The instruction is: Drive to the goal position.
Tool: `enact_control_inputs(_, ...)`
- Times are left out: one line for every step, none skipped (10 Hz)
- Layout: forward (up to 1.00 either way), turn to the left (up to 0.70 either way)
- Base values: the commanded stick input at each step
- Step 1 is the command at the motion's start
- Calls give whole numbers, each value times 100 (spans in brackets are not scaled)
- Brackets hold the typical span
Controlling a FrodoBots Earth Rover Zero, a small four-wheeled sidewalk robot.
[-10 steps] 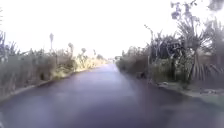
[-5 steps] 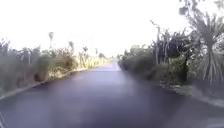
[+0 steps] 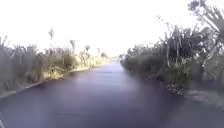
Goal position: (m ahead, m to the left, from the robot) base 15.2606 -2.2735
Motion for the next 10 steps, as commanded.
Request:
enact_control_inputs(97, 0)
enact_control_inputs(98, 0)
enact_control_inputs(97, 0)
enact_control_inputs(97, 0)
enact_control_inputs(98, 0)
enact_control_inputs(97, 0)
enact_control_inputs(97, 0)
enact_control_inputs(97, 0)
enact_control_inputs(98, 0)
enact_control_inputs(97, 0)
